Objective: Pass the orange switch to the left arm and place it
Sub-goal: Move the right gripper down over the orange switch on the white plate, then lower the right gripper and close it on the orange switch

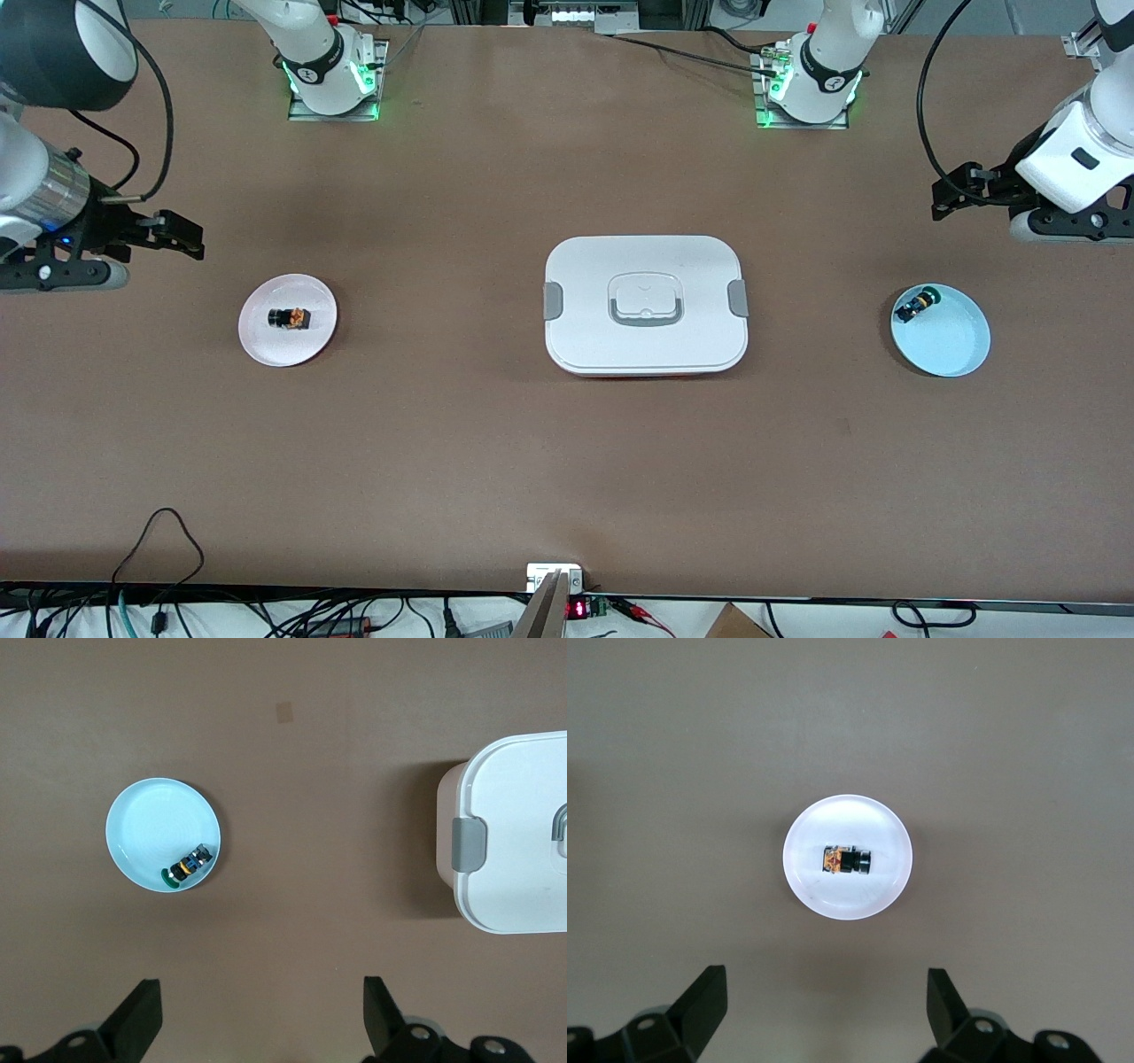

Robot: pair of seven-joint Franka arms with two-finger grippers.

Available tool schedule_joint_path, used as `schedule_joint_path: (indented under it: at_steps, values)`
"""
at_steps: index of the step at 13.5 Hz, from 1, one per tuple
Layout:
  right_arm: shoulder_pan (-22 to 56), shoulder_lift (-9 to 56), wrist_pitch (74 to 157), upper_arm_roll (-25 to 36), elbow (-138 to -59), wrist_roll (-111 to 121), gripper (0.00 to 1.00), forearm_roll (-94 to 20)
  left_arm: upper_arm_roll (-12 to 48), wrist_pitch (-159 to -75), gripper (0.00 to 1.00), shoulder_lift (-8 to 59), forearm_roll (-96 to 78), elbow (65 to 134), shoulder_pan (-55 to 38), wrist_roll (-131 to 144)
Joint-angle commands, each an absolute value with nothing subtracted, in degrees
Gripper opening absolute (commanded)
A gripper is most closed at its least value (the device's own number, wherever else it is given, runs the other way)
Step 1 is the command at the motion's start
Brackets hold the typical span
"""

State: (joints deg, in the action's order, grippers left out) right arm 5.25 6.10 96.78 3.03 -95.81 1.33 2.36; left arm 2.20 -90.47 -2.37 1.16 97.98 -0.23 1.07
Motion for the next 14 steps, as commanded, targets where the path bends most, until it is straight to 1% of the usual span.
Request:
schedule_joint_path:
  at_steps: [1,6,10,12,14]
  values:
    - [5.4,8.0,98.0,2.6,-94.1,1.9,1.00,2.2,2.2,-89.6,1.00,-2.2,0.2,97.4,0.0,0.4]
    - [4.0,14.8,105.7,2.9,-95.0,2.8,1.00,2.5,2.2,-89.6,1.00,-2.2,0.2,97.4,0.0,0.5]
    - [4.0,17.1,115.2,2.9,-100.9,2.6,1.00,2.5,2.4,-89.6,1.00,-2.2,0.2,97.4,0.0,0.5]
    - [4.2,19.1,116.4,2.9,-101.9,2.1,1.00,2.6,2.4,-89.6,1.00,-2.2,0.2,97.4,0.0,0.5]
    - [4.7,20.0,119.1,3.0,-104.8,1.9,1.00,2.8,2.4,-89.6,1.00,-2.2,0.1,97.4,0.0,0.5]
